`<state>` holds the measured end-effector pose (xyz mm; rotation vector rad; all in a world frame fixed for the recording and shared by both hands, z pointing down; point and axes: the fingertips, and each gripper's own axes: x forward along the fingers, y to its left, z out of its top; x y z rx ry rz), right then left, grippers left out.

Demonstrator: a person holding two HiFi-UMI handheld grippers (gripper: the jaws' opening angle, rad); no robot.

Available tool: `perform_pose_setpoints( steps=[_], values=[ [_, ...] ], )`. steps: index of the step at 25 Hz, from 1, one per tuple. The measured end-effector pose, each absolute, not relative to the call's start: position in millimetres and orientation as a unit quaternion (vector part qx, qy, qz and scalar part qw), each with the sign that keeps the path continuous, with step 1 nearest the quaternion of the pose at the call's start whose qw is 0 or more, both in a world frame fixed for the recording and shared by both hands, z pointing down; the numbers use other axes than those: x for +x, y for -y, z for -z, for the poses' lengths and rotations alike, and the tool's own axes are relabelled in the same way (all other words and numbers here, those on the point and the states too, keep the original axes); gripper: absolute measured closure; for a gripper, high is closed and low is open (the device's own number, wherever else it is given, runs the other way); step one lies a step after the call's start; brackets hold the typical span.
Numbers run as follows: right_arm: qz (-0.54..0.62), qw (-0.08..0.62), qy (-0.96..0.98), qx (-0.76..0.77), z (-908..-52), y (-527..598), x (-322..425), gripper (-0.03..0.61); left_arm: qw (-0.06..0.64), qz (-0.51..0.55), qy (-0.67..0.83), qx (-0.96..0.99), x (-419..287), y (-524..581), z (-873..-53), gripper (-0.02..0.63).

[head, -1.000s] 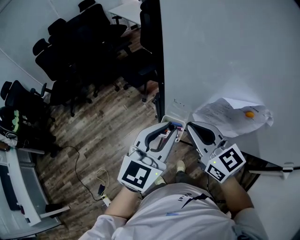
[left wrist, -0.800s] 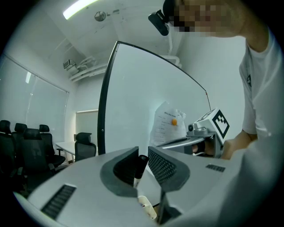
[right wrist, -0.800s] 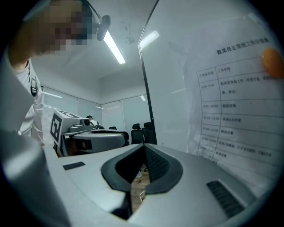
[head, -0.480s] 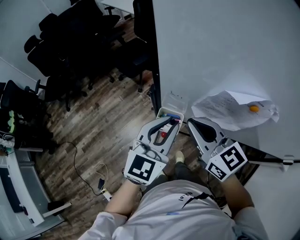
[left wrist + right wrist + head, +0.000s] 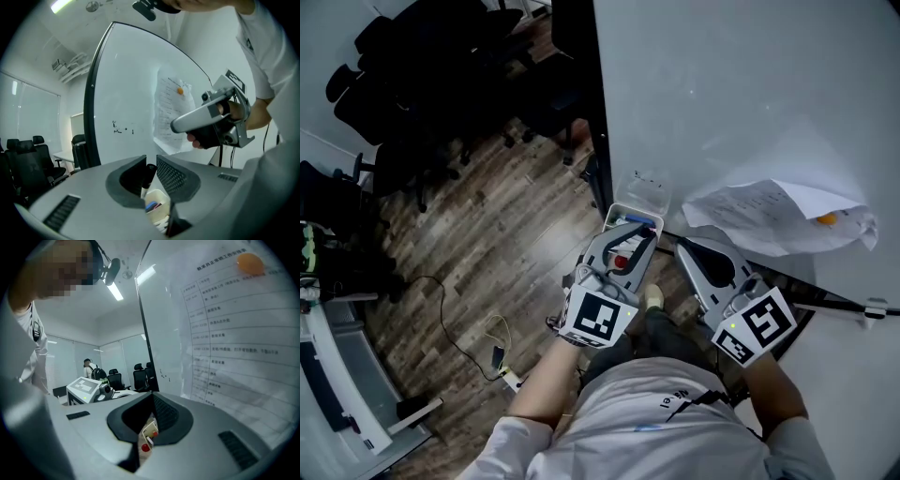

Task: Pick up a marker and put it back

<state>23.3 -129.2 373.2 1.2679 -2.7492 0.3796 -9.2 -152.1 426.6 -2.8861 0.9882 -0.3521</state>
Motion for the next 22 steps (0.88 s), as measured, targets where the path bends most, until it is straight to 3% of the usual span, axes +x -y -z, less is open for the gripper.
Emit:
perform_pose_setpoints(
  steps=[22],
  values=[
    [-0.146,0.055,0.885,0.438,-409.2,138.4,37.1,0.566,0.023,0.184,-0.298,-0.936,21.7,168.1,-524.1,0.538]
  ],
)
